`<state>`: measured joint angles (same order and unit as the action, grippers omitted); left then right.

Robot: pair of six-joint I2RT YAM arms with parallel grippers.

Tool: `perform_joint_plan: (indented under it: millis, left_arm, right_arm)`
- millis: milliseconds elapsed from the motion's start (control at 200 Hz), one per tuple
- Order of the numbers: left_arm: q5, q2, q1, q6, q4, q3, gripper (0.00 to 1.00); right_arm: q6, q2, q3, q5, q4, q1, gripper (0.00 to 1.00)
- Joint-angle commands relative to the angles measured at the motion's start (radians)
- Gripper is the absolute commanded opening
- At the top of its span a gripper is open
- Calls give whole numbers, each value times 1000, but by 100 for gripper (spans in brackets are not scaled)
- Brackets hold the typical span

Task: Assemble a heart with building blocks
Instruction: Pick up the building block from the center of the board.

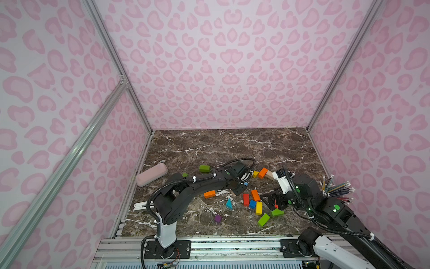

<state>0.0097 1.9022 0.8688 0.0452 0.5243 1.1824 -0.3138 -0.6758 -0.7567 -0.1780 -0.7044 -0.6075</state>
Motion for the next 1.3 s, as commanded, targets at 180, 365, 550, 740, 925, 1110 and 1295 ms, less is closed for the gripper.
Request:
perform_joint_plan:
  millis: [180, 365, 550, 740, 925, 1110, 1295]
  left_arm:
    - [-7, -36, -2, -4, 20, -34, 58]
    - [2, -32, -1, -4, 23, -34, 53]
    - [-7, -21, -2, -5, 23, -28, 48]
    - [-22, -7, -3, -1, 23, -22, 46]
    - [-30, -1, -3, 1, 19, -10, 38]
    - [-34, -25, -2, 2, 17, 3, 25]
    - [-21, -78, -1, -22, 46, 9, 24]
  right_arm:
    - [-5, 0, 0, 8, 10, -1, 99]
    - [-8, 2, 0, 12, 8, -2, 99]
    - [-9, 3, -1, 15, 5, -3, 99]
    - [-8, 1, 0, 15, 6, -3, 99]
    - [-11, 15, 0, 24, 7, -3, 99]
    - [-18, 34, 2, 38, 10, -4, 99]
    - [-26, 75, 3, 57, 16, -4, 98]
